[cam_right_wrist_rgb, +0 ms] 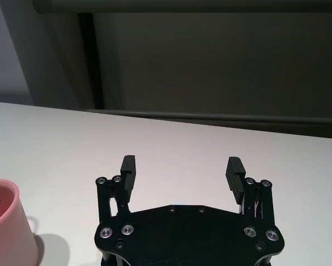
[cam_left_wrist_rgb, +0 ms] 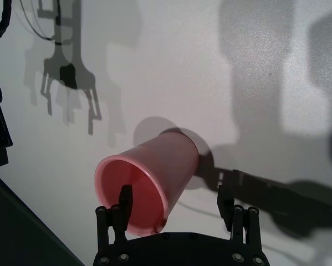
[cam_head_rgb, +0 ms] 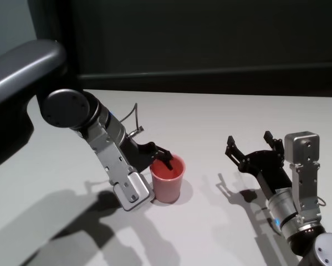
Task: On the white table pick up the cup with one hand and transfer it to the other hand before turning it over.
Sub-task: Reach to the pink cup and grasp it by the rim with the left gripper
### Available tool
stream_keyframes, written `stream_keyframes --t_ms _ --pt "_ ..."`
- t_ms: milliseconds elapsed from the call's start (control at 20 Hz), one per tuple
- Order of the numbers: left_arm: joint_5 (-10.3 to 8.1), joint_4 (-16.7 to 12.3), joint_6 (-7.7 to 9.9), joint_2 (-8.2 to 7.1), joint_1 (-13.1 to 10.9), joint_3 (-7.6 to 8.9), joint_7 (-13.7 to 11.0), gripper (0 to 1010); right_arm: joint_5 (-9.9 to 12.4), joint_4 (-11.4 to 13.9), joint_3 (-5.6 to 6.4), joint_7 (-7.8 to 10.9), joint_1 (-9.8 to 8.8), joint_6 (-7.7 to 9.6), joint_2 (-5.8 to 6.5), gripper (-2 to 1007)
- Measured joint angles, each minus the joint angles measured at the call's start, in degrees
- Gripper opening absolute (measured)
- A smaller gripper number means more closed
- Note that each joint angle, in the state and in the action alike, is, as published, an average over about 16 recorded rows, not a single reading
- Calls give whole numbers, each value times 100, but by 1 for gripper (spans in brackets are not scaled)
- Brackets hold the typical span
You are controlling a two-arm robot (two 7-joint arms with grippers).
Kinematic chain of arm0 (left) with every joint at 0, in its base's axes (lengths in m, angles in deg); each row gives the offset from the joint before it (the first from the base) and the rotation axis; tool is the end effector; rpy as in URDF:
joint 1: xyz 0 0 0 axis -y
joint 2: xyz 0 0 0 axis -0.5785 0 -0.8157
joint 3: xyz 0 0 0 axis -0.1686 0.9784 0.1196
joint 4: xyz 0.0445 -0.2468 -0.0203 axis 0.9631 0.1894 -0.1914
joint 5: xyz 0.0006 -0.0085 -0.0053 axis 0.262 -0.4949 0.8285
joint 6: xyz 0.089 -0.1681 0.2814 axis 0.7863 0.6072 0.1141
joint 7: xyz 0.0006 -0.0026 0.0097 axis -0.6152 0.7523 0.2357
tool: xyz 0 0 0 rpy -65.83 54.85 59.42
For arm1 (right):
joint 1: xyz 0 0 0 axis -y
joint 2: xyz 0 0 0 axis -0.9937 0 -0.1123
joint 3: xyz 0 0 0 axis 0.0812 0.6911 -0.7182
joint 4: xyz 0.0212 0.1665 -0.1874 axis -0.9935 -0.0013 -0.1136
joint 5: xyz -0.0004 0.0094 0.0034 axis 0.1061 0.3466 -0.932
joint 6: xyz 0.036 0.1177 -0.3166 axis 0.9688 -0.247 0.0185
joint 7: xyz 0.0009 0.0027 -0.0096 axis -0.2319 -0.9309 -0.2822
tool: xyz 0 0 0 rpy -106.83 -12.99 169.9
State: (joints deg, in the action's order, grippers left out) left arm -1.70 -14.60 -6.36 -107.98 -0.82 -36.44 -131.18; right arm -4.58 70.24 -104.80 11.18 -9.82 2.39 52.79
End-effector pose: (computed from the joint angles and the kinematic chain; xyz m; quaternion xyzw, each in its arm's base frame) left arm 0.4513 -0.1038 -0.1152 0.4861 -0.5087 -0.2437 0.6675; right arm 0.3322 0.0536 -0.2701 0.0182 0.0179 -0.6311 0.7753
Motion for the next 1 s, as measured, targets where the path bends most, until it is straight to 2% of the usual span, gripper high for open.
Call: stream_keyframes --t_ms 450,1000 --pt "-23 52 -42 61 124 -185 -82 1003 0 0 0 0 0 0 0 1001" --pt "0 113 -94 100 237 -367 -50 998 0 0 0 0 0 0 0 1002"
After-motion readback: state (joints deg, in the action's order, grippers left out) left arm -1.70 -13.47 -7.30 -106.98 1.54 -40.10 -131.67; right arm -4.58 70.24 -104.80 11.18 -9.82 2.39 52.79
